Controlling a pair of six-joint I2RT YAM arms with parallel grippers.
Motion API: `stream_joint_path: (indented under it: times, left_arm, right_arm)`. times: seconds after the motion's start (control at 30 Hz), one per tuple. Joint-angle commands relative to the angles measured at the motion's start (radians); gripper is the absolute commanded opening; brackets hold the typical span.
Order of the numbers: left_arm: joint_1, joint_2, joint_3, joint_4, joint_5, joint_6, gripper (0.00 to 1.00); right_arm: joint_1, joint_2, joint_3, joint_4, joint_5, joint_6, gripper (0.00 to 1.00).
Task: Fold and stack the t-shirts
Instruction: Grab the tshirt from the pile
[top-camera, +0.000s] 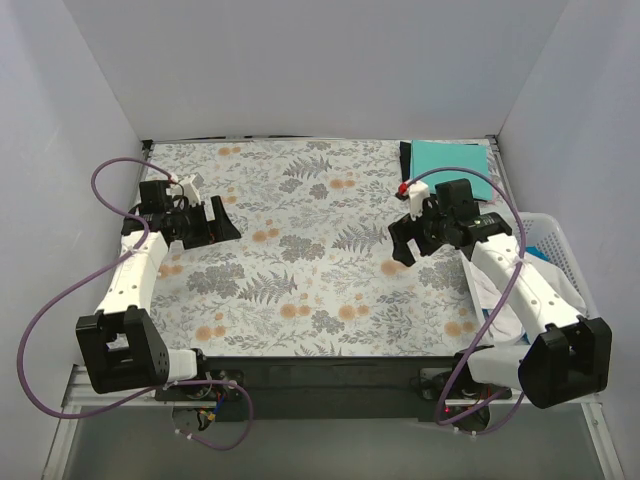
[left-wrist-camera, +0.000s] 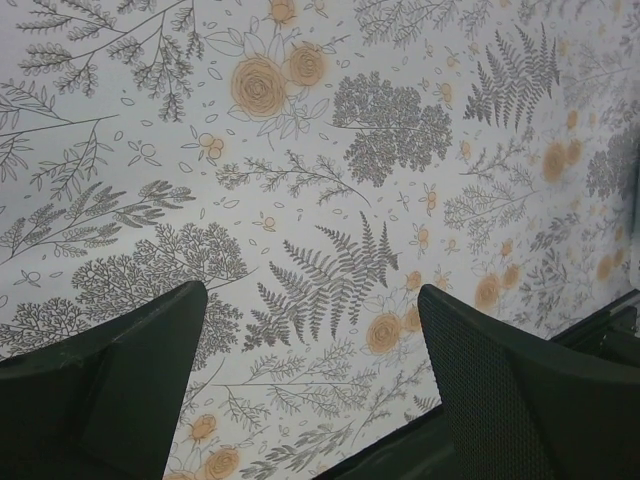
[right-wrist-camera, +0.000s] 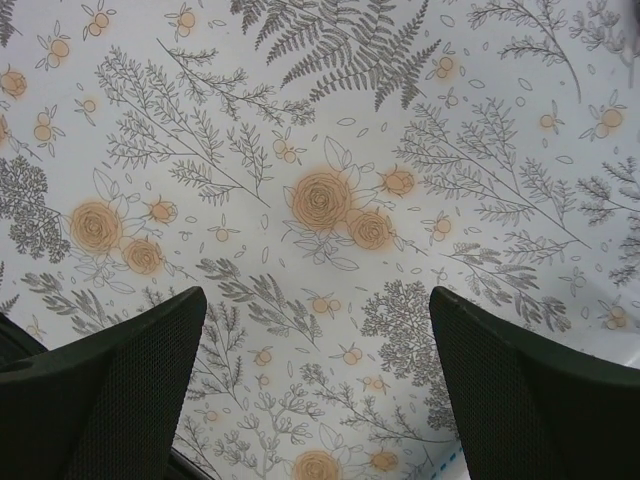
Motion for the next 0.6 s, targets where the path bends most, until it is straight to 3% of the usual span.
stream_joint_path:
  times: [0.0,0.13,0.33,0.47,0.57]
  left_arm:
    - [-0.003,-0.034,0.039,-0.026,0.081,0.046,0.87]
    - [-0.005,-0.016,0.088,-0.054,0.09,0.077,0.87]
    - [-0.021,0.004,0.124,-0.061,0.132,0.106,0.87]
    - [-0.038,0.03,0.163,-0.072,0.158,0.106,0.87]
    - [-0.047,0.052,0.182,-0.077,0.167,0.103,0.87]
  right_arm:
    - [-0.013,-0.024,0.113,-0.084,0.043,-0.082,0.98]
    - [-0.102,-0.037,0.219,-0.216,0.06,-0.203,0.98]
    - [-0.442,-0.017,0.343,-0.463,0.065,-0.452,0.98]
    - [-0.718,0.04,0.307,-0.555,0.082,-0.611,0.98]
    - [-0.85,0.094,0.219,-0.547,0.106,-0.679,0.98]
